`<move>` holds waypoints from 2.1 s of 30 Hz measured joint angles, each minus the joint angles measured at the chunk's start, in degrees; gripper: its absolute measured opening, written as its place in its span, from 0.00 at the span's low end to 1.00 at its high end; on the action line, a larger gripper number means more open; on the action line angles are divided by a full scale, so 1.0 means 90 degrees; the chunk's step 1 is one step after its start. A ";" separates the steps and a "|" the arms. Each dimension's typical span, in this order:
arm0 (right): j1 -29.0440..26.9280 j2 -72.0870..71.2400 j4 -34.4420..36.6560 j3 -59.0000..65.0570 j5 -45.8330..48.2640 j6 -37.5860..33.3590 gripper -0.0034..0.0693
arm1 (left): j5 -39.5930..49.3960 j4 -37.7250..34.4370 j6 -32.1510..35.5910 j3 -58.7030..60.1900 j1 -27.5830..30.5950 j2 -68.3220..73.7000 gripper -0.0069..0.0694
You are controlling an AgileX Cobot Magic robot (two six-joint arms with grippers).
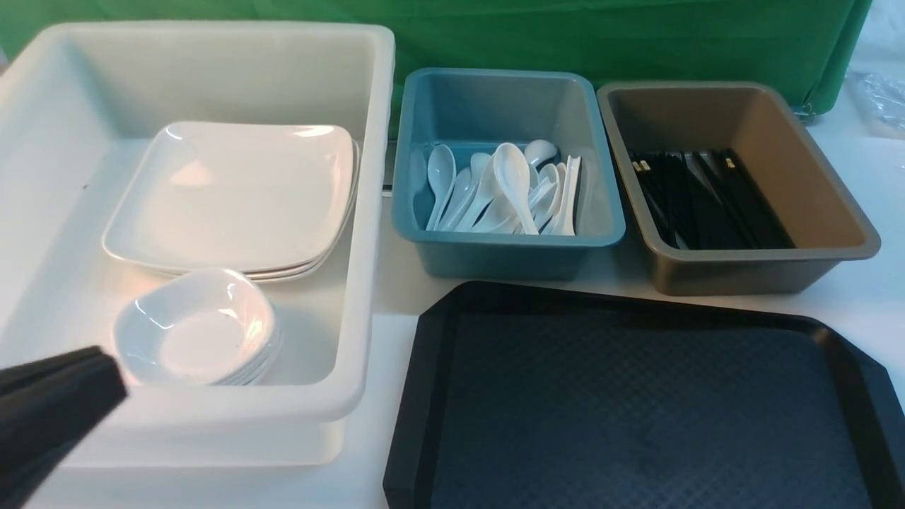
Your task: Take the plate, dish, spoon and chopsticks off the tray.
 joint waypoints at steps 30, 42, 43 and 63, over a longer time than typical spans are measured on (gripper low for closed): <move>0.0000 0.0000 0.0000 0.0000 0.0000 0.0000 0.28 | -0.0843 0.2515 -0.1931 0.1094 0.0741 -0.1006 0.11; 0.0000 0.0000 0.0000 0.0000 0.0000 0.0000 0.33 | -0.1748 0.2464 -0.1661 0.3130 0.2738 -0.1540 0.11; 0.0000 0.0000 0.0000 0.0000 0.0000 0.0000 0.33 | -0.1775 0.2482 -0.1661 0.3193 0.2729 -0.1540 0.11; 0.0000 0.0000 0.0000 0.0000 0.0000 0.0000 0.35 | -0.1560 0.2807 -0.1676 0.3216 0.2538 -0.1547 0.11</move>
